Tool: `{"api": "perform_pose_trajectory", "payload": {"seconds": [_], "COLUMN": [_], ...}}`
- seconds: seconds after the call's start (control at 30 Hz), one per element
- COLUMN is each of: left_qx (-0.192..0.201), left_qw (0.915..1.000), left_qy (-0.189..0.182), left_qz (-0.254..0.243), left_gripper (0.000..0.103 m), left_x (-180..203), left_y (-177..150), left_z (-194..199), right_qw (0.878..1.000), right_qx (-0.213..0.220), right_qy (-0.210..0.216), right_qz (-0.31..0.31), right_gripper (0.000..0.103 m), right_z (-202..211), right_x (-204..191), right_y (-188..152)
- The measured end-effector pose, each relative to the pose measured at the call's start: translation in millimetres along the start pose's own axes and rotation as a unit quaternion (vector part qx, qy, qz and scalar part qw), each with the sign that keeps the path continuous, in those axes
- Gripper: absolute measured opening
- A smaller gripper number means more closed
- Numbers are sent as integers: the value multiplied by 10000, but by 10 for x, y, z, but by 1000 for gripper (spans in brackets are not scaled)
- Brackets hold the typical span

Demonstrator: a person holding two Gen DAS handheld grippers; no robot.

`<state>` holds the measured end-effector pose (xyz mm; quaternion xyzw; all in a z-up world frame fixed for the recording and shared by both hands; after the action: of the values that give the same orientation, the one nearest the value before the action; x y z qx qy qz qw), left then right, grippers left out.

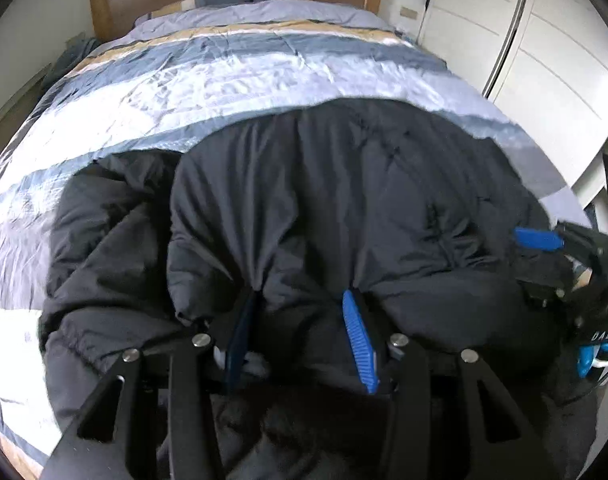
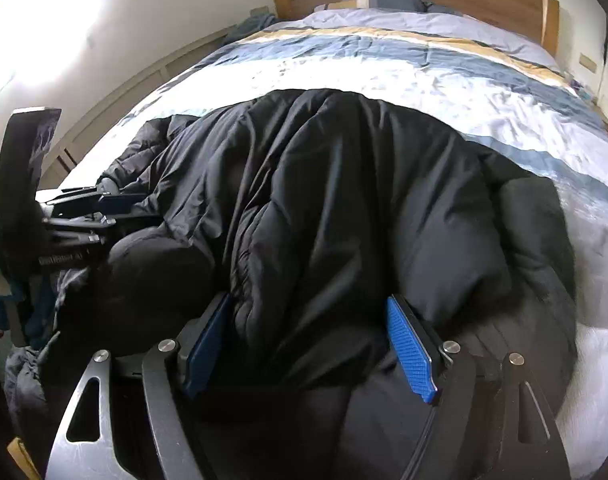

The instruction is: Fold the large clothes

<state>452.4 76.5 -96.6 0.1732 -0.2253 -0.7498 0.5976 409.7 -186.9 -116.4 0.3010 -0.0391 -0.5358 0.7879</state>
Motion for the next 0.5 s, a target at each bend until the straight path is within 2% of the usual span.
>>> {"api": "perform_pose_trajectory", "payload": {"seconds": [0.17, 0.33, 0.43, 0.5], "left_qx": [50, 124, 156, 181], "left_qw": [9999, 9996, 9991, 9986], "left_qy": [86, 175, 273, 297], "left_qz": [53, 176, 286, 410], "left_gripper": [43, 43, 53, 54], "left_x": [-6, -79, -195, -274], "left_y": [-158, -464, -691, -881], "left_z": [393, 924, 1229, 1434], "right_qw": [9996, 9984, 9967, 9954], "right_qx": [206, 451, 672, 772], "right_qy": [-23, -106, -151, -219], "right_qz": [-205, -310, -430, -518], "right_gripper": [76, 76, 76, 76], "right_z": [395, 976, 1430, 1658], "right_x": [8, 61, 134, 186], "right_y": [-105, -390, -633, -786]}}
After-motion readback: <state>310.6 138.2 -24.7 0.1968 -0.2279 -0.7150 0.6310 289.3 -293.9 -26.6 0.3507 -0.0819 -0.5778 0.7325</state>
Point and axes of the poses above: each gripper's, at about its wrist camera, not at the fingertips, and z roughly against the way its jaws point, x to its right, y to its top, the point moved 2 cm from there along -z, roughly the way its jaws point, and after that the axes turned 9 degrees about -z, right-handed, at the moved point
